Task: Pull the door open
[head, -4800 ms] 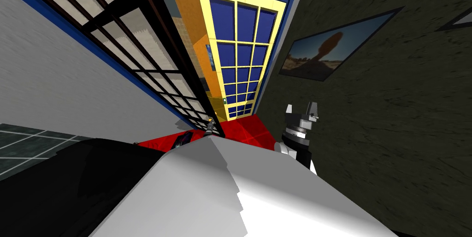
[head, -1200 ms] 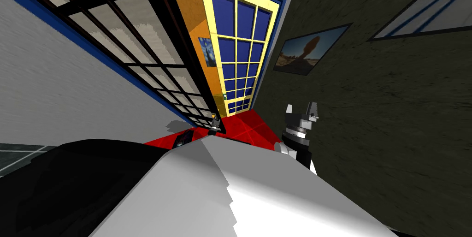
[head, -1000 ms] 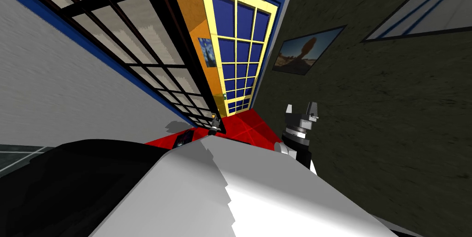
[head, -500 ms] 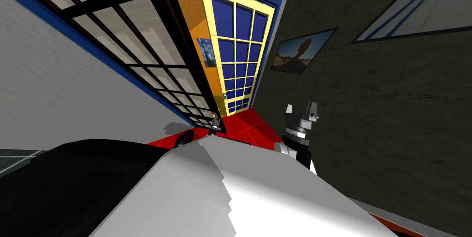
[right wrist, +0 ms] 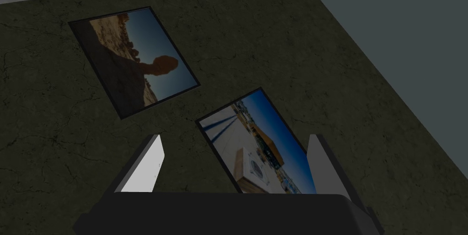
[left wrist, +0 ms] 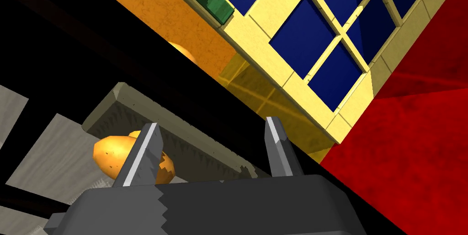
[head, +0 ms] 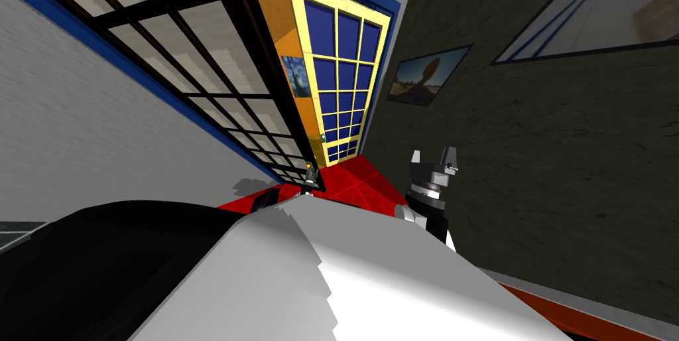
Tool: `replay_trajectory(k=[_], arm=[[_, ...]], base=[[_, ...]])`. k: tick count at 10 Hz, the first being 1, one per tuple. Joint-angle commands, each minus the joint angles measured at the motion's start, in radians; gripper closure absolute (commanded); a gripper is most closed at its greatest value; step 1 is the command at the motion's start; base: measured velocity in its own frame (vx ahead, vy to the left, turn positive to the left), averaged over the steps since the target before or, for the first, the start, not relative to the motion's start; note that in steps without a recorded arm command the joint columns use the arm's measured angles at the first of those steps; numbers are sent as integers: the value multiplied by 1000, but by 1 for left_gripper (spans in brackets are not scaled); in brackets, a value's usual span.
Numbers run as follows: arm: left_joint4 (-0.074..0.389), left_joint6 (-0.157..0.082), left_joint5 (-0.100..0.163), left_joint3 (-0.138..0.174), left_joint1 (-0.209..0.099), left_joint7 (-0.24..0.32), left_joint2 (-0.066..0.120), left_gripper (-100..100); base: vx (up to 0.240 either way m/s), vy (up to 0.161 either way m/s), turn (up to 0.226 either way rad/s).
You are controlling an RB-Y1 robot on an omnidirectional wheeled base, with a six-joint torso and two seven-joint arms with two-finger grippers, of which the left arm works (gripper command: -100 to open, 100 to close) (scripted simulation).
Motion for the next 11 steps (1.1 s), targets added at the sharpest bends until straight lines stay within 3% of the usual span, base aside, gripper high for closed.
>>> replay_trajectory(k=[1,11], arm=[[-1,1,18,6,-6,50,14,-100],[8,17,58,-21,-44,303,9,-100]], base=[[-90,68,-88],[-68,34,-51]])
